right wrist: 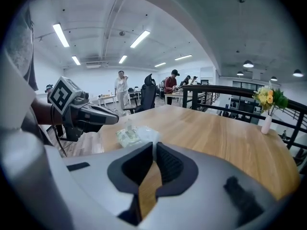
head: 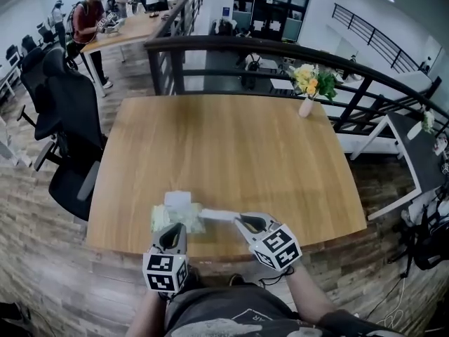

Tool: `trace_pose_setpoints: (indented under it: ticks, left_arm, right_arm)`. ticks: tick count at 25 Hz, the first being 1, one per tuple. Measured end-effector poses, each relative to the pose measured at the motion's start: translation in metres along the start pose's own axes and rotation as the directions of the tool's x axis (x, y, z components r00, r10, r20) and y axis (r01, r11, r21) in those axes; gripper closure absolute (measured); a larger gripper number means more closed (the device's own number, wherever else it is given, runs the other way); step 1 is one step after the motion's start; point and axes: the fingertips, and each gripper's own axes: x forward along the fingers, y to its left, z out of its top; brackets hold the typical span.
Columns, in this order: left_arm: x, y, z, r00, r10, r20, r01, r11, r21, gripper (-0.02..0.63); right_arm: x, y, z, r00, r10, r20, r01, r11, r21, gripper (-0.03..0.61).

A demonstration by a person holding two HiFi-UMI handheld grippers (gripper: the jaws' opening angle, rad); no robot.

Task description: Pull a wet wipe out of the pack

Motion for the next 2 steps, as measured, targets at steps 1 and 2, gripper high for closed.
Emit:
trace_pose_setpoints:
  ticks: [1,2]
  left_arm:
    - [-0.0001,-0.003,0.0,1.0,0.003,0.001,-0.003,1.0,0.0,0.592]
    - [-0.0003,-0.006,0.0,1.0,0.007,0.002,-0.007,1.0,0.0,0.592]
  right_arm:
    - [-0.0023,-0.0013,-0.001,1.0,0.002,0.001,-0.002,1.0,-0.003,0.538]
    - [-0.0046,-0.0026,-0.002,1.0,0.003,0.003,-0.003,1.0,-0.005,0.538]
